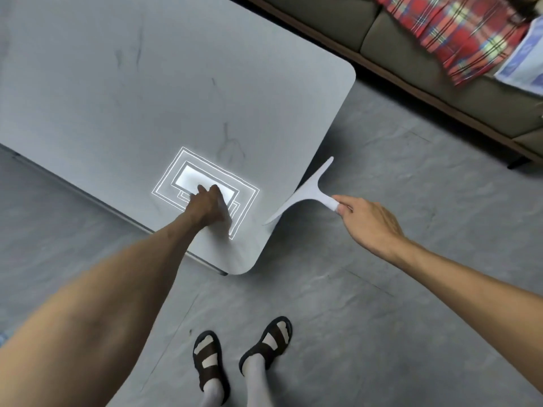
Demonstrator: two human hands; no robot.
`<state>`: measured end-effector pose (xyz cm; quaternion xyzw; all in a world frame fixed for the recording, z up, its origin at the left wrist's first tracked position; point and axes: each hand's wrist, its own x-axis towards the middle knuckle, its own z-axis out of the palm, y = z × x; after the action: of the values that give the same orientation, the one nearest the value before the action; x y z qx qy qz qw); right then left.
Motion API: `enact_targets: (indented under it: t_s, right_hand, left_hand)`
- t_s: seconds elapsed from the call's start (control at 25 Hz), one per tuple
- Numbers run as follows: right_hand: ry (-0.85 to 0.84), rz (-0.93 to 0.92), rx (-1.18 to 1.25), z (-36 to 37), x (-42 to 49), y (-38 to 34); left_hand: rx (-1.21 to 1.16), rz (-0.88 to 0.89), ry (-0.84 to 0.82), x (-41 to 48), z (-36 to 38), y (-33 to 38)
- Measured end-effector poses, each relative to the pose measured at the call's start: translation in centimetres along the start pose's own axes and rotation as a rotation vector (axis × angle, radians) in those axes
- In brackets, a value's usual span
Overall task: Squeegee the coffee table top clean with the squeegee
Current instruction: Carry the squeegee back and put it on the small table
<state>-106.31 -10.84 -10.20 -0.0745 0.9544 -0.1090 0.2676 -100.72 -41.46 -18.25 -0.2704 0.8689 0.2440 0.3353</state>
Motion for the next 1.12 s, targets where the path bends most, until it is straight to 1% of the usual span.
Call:
enact_targets:
  t_s: [0.08,0.16,0.24,0.32,0.36,0.4,0.44,0.52,0.64,0.76,0.84,0.92,1.12]
  right_hand:
    - [-0.051,0.031,0.115,-1.0,-1.3,-3.1]
    - [-0.097,0.056,0.335,-2.2,-3.4,-7.6]
    - [-0.173,0.138,0.639,-3.7,-6.0,-12.2]
    - [-0.334,0.252,0.949,-6.3,-9.0,-17.0]
    - [-0.416,0.276,1.065,-7.7,-10.6,-19.5]
    - [-0.488,0.267,1.123,-9.1,-12.0,-21.7]
    - [-0.542,0.226,1.123,-10.3,-13.3,-23.6]
    - [-0.588,0.108,1.051,-12.6,-16.9,-27.8]
    - [-0.627,-0.039,1.001,-15.0,-22.0,-34.0]
    - [-0.649,-0.145,0.968,-16.8,-26.5,-38.5]
    - [-0.656,-0.229,0.945,-18.1,-29.7,-40.2]
    - [-0.706,-0.311,0.922,-19.0,-32.9,-41.1]
    - [-0.811,-0.500,0.779,-19.1,-40.6,-39.7]
  left_hand:
    - [-0.260,-0.028,0.064,-2.2,-2.3,-1.1]
    - [-0.416,-0.040,0.078,-5.8,-5.5,-2.9]
    - [-0.470,-0.005,0.049,-9.9,-8.9,-4.6]
    - [-0.516,0.045,0.004,-14.4,-12.6,-6.3]
    - [-0.542,0.068,-0.026,-16.9,-14.7,-7.1]
    - [-0.563,0.097,-0.066,-19.2,-16.6,-7.7]
    - [-0.571,0.130,-0.103,-21.5,-18.4,-8.2]
    - [-0.570,0.191,-0.139,-26.7,-22.4,-9.7]
    - [-0.594,0.239,-0.115,-34.3,-27.1,-12.0]
    - [-0.553,0.258,-0.091,-41.2,-29.2,-13.5]
    - [-0.529,0.247,-0.041,-45.8,-29.2,-14.3]
    - [-0.573,0.226,0.041,-50.2,-27.9,-14.9]
    - [-0.742,0.156,0.256,-60.3,-21.3,-14.3]
